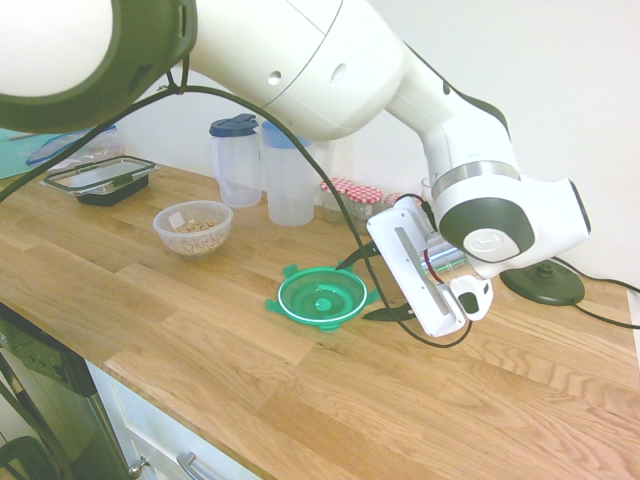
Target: Cover the lid of food container
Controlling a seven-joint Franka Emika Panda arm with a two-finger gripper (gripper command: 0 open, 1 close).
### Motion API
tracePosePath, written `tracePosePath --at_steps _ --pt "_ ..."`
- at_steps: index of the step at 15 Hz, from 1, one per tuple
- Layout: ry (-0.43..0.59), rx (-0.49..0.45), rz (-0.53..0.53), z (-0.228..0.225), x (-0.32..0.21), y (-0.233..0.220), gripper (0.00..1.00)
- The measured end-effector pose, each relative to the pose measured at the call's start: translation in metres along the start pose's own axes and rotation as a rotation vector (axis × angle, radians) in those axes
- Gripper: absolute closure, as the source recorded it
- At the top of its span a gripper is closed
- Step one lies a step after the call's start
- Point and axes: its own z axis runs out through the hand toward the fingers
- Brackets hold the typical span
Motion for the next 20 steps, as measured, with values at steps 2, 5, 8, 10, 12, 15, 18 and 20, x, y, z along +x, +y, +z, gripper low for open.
tracePosePath --at_steps 2,5,8,10,12,15,18,20 --pt "-0.022 0.010 -0.006 0.013 0.005 -0.001 0.00" --pt "-0.026 0.021 -0.020 0.017 0.005 -0.004 1.00" --pt "-0.028 0.024 -0.023 0.016 0.005 -0.003 1.00" --pt "-0.028 0.035 -0.020 0.013 0.006 0.003 1.00" --pt "-0.032 0.044 -0.013 0.011 0.007 0.011 1.00" --pt "-0.036 0.046 -0.009 0.015 0.008 0.017 1.00" --pt "-0.040 0.046 -0.014 0.018 0.008 0.020 1.00" --pt "-0.037 0.046 -0.020 0.018 0.009 0.021 1.00"
